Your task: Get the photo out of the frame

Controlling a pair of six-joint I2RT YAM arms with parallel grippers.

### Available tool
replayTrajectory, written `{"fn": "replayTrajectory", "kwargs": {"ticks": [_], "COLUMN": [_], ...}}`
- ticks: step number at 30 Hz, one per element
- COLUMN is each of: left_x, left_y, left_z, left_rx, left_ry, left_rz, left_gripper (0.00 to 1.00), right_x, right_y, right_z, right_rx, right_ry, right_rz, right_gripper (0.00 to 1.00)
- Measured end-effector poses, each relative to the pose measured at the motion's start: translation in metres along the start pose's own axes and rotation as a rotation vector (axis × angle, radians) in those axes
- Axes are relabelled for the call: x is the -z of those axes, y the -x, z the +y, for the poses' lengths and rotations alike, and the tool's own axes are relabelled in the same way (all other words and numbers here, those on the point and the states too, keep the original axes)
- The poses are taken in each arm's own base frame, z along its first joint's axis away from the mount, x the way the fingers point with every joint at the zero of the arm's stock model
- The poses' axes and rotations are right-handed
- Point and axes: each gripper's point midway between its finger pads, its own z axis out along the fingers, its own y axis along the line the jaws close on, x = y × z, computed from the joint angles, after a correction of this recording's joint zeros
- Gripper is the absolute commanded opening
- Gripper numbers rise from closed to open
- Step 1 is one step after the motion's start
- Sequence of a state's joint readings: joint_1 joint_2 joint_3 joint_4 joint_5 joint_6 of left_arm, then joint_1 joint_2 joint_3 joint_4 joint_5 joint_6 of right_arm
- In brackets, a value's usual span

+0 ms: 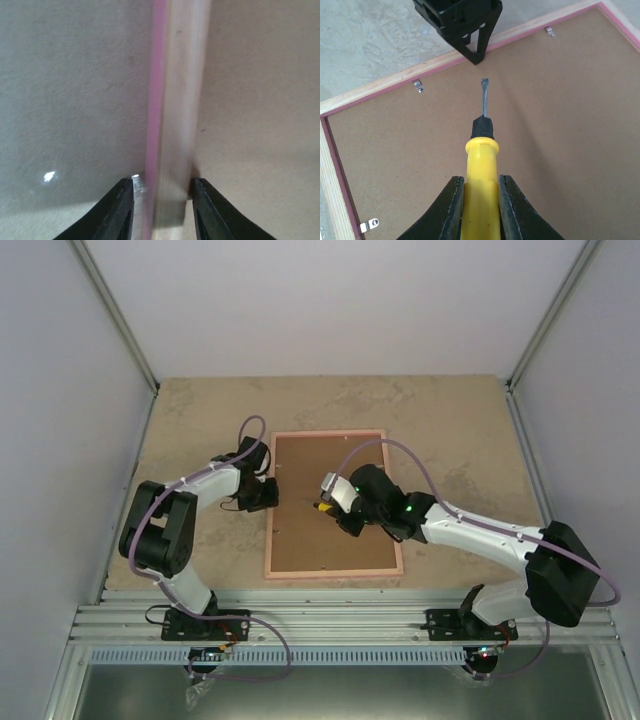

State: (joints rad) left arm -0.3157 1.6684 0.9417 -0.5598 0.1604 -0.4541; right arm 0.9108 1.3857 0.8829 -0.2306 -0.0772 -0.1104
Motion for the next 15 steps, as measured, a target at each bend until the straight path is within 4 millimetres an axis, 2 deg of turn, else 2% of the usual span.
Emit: {"fn": "replayTrajectory", "kwargs": {"ticks": [5, 15], "left_x": [-0.003, -0.005], "left_y": [-0.001, -0.001], "left_z": [-0.005, -0.016], "left_rx": [-0.008, 0.01], "left_ry": [-0.028, -0.067], "left_rz": [0.021, 0.023], "left_gripper": [0.2, 0.13], "right_x": [-0.007, -0.023], "right_y": [-0.006, -0.017], "right_z": [0.005, 0.022], "right_rx": [-0.001, -0.008], "right_ry": [0.025, 0.127], "right_rz": [0.011, 0.038], "right_gripper": [0.01, 0.0]}}
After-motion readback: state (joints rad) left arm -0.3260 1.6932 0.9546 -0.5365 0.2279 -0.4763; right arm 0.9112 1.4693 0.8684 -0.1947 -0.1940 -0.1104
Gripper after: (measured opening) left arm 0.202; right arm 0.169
